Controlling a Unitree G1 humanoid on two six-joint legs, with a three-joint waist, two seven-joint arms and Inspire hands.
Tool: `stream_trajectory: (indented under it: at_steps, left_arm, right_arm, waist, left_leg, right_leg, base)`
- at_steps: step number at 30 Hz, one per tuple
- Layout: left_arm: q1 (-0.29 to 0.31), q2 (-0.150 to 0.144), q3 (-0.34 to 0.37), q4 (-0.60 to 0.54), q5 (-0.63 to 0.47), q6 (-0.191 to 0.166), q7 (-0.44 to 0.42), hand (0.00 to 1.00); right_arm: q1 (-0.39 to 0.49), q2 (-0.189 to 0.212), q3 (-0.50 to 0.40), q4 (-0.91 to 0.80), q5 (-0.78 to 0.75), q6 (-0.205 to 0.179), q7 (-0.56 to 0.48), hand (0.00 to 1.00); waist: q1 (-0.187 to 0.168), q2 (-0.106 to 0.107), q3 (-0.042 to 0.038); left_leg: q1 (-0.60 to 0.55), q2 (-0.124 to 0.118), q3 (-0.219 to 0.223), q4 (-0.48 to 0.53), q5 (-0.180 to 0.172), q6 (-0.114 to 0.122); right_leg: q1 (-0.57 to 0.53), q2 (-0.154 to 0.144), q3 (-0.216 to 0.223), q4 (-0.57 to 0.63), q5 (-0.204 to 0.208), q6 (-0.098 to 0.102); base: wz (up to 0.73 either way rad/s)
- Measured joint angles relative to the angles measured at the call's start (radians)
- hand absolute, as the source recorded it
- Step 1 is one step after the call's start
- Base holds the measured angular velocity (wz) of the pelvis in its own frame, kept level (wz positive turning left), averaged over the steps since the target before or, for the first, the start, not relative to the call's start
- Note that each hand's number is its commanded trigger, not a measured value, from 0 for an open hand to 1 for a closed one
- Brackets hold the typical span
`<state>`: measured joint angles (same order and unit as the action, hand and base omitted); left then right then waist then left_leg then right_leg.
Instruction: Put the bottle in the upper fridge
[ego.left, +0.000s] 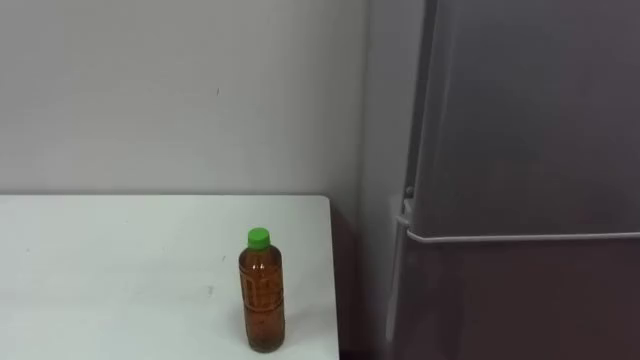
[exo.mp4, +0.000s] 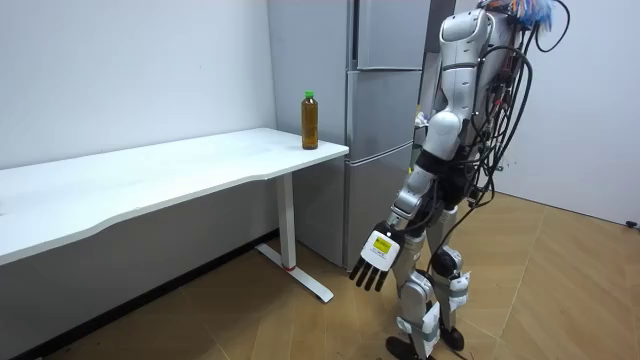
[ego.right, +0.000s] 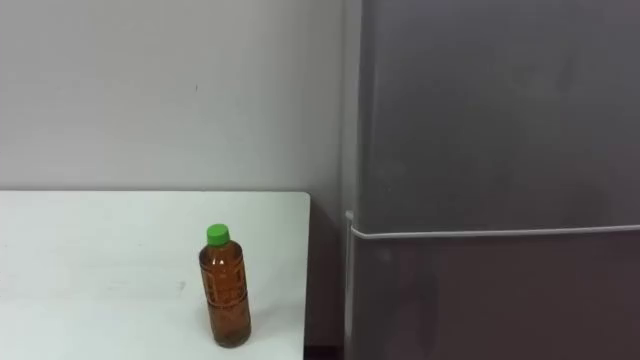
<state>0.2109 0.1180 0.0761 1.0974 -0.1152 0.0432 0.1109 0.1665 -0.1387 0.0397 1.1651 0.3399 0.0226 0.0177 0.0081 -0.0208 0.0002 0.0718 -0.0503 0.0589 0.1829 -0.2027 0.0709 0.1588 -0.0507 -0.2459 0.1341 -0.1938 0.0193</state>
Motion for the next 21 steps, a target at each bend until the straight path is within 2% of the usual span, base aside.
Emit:
stream_trajectory:
  at_steps: [2,5,13,21]
  left_arm:
    - [0.0,-0.002,0.001,0.0,0.005,0.0,0.014,0.0]
    - [0.0,-0.003,0.021,0.0,0.069,0.0,0.017,0.0]
    - [-0.001,-0.006,0.021,0.0,0.078,0.0,0.058,0.0]
    - [0.002,-0.008,0.037,0.001,0.075,0.002,0.08,0.0]
  right_arm:
    - [-0.004,0.0,0.005,0.001,-0.001,0.0,-0.016,0.0]
    - [-0.004,0.005,0.002,0.003,-0.001,0.0,-0.016,0.0]
    - [-0.008,0.013,0.001,0.006,-0.001,0.001,-0.027,0.0]
    - [-0.009,0.013,-0.009,0.009,-0.015,0.001,-0.029,0.0]
  waist:
    - [0.0,0.0,0.0001]
    - [-0.002,-0.005,0.0001]
    - [-0.005,-0.014,0.0001]
    - [-0.005,-0.009,0.0]
  left_leg:
    - [0.0,0.0,0.003,0.0,0.0,0.0]
    - [0.001,0.0,0.002,-0.001,0.0,0.0]
    - [-0.007,-0.001,-0.003,0.005,0.0,0.0]
    - [-0.006,0.001,-0.002,0.005,-0.004,-0.001]
  right_leg:
    - [0.0,0.0,-0.002,0.0,-0.001,0.0]
    - [0.0,-0.001,-0.002,0.0,-0.002,0.0]
    - [-0.006,-0.001,-0.005,-0.001,-0.002,0.0]
    - [-0.002,0.0,-0.004,0.003,-0.002,0.0]
  base:
    - [0.0]
    - [0.0]
    - [0.0]
    - [0.0]
